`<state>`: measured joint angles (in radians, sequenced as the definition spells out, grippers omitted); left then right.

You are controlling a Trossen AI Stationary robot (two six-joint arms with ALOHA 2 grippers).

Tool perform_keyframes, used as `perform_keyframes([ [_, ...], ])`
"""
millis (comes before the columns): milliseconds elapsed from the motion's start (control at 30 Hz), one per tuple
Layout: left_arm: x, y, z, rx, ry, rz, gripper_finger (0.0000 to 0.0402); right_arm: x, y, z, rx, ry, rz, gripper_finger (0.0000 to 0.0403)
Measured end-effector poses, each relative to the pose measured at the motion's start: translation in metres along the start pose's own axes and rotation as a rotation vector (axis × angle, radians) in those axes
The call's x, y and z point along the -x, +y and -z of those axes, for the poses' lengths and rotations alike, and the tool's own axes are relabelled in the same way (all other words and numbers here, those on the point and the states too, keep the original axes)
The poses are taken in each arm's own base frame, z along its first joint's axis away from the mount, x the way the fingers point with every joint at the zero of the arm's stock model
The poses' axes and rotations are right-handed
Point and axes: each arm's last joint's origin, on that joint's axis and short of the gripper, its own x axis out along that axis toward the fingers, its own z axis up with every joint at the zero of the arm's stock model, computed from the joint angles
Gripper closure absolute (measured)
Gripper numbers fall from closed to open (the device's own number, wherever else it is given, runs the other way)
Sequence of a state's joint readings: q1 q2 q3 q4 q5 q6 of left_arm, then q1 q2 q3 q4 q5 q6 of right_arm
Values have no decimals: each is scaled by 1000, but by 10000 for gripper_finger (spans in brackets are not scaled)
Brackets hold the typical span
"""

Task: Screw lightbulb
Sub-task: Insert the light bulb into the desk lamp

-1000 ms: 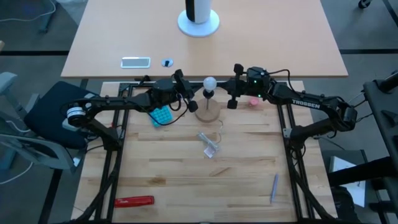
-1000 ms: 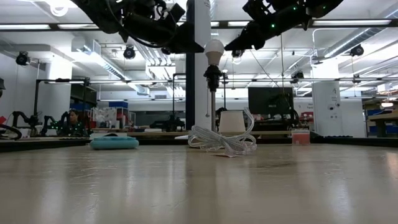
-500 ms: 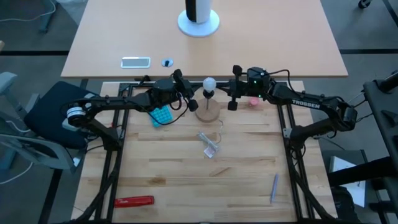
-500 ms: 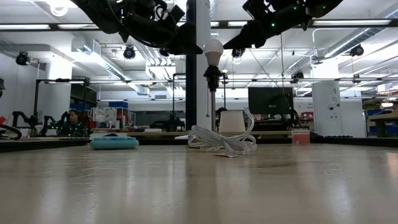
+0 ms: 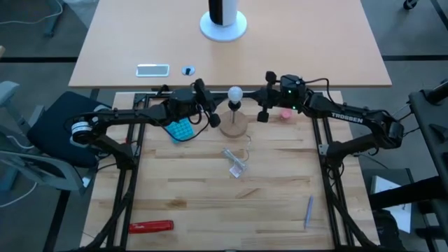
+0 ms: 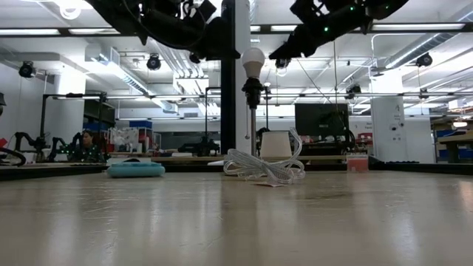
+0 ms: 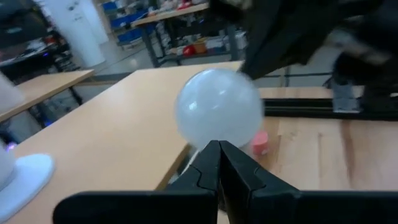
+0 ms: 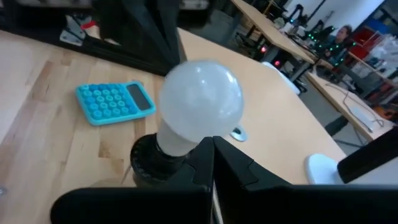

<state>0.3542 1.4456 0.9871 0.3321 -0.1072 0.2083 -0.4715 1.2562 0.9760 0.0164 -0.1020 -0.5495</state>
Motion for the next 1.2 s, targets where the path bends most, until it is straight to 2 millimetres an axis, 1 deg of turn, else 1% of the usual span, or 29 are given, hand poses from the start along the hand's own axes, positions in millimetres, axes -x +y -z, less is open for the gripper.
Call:
perform_keyframes([
  [200,-3,-1,0,-4,-29,9,401,-10,1,4,0,0,-4,403],
  [433,-5,-1,2,-6,-24,1,401,-11,3,3,0,-17,-35,403],
  [800,-5,2,2,-2,-12,-73,401,-10,6,0,-2,-57,-83,403],
  [900,-3,2,0,-2,-12,-72,401,-8,5,1,-3,-39,-65,403],
  [1067,1,-2,-3,-14,-12,-33,401,-7,2,3,-5,21,22,403],
  [1200,1,-3,-3,-18,-30,15,401,-7,0,2,0,10,39,403],
])
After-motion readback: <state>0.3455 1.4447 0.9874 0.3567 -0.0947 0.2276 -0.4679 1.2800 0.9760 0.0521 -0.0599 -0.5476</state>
